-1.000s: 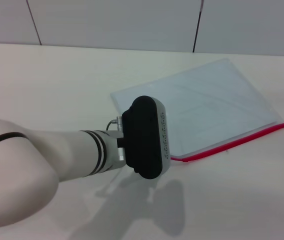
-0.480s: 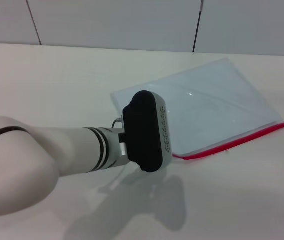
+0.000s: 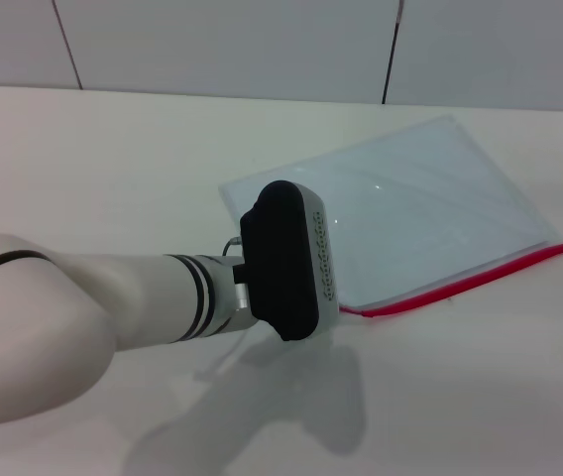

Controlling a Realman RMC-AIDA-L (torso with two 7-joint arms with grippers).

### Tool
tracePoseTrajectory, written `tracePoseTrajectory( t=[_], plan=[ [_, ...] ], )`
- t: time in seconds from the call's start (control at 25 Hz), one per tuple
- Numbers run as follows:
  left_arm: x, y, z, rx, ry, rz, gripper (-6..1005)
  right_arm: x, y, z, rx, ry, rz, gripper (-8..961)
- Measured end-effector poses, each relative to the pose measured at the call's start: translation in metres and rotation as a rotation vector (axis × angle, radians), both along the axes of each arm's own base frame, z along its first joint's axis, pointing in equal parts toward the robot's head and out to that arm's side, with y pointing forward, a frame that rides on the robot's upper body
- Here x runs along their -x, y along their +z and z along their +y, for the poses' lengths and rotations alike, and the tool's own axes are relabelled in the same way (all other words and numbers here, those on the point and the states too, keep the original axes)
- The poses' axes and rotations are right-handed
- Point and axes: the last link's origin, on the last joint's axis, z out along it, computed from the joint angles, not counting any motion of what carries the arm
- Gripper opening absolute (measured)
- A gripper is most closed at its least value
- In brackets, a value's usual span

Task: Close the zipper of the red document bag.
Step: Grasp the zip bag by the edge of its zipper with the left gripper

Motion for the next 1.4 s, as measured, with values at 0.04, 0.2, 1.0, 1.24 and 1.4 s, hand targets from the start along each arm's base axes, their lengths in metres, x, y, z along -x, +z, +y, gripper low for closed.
tracePoseTrajectory(
  t=[0.04,0.2,1.0,1.24,1.4],
  plan=[
    [0.000,0.000,0.000,0.000,0.001,0.001,603,0.000,0.000,0.000,0.000,0.000,0.000,851],
    [0.002,0.001,0.004,-0.017,0.014,-0.011,480,0.000,0.000,0.000,0.001,0.000,0.000,851],
    [0.010,0.002,0.011,-0.078,0.036,-0.082,72,-0.001,0.000,-0.001,0.000,0.000,-0.007,852],
    [0.011,0.005,0.010,-0.132,0.009,-0.128,47,0.001,0.000,0.001,0.040,0.045,-0.098,852],
    [0.013,0.010,0.008,-0.198,-0.040,-0.167,48,0.013,-0.005,0.007,0.130,0.166,-0.292,852]
  ],
)
